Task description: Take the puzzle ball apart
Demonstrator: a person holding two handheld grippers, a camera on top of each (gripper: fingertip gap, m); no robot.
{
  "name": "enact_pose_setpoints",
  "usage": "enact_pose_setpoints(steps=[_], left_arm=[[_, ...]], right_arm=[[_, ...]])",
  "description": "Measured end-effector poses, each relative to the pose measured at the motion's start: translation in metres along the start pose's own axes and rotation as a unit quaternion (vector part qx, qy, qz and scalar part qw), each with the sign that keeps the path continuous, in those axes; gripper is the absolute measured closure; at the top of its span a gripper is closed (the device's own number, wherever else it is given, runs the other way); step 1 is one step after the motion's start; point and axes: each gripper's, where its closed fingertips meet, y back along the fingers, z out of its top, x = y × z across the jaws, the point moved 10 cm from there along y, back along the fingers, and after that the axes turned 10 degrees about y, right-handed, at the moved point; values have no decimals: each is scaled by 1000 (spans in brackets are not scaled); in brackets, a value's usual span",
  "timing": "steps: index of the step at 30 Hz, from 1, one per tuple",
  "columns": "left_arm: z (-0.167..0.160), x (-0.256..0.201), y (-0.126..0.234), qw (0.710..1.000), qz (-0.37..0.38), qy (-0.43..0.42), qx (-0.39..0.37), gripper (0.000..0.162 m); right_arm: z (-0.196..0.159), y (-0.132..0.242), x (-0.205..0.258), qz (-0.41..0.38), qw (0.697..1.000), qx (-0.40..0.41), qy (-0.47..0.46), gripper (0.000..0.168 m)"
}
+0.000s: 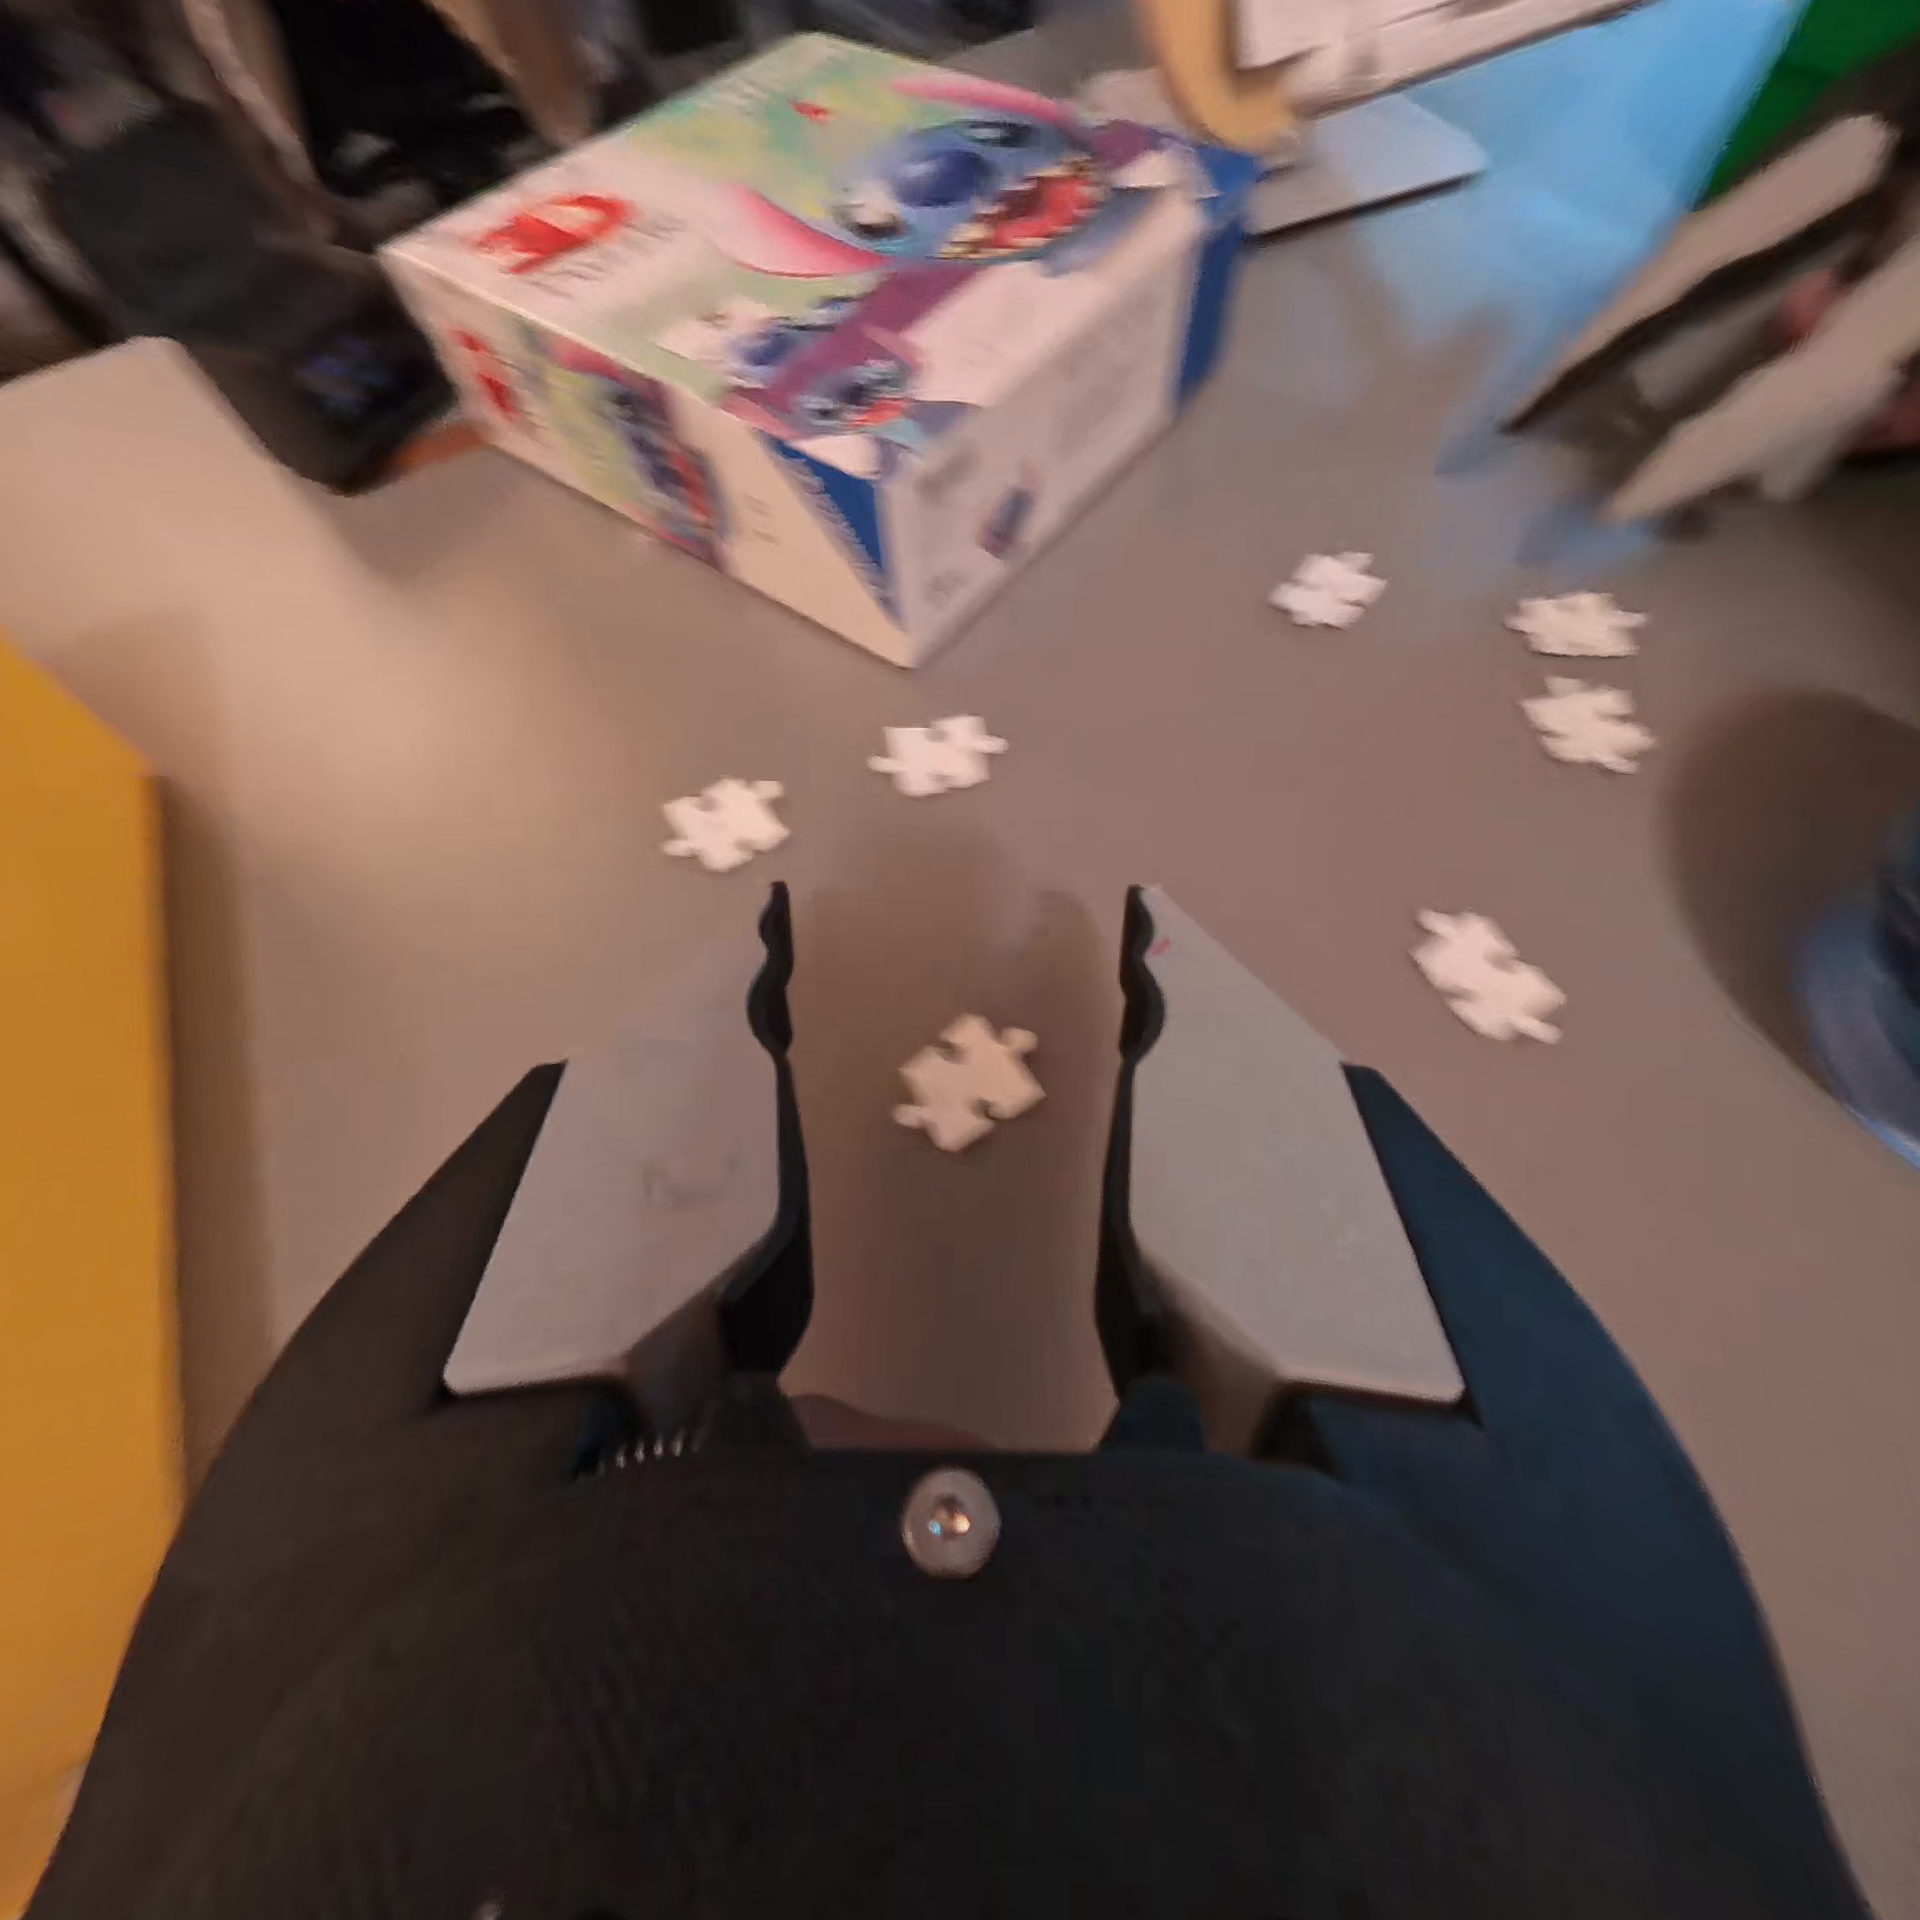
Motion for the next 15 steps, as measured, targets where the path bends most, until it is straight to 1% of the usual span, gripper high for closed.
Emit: enact_pose_setpoints(steps=[3,5,8,11,15], left_arm=[[1,21,-8,999,42,3,26,100],[-2,34,-11,997,54,12,45,99],[-9,41,-15,997,10,18,70,95],[-13,46,-23,997,1,4,77,95],[-17,50,-28,996,-15,-11,88,94]], right_arm=[[1,-9,-3,-11,1000,3,-2,123],[-3,-12,-1,-9,1000,7,-7,121],[-7,-13,1,-6,1000,17,-11,118],[-8,-10,-2,-8,1000,3,-26,117],[-10,-10,-7,6,998,2,-58,112]])
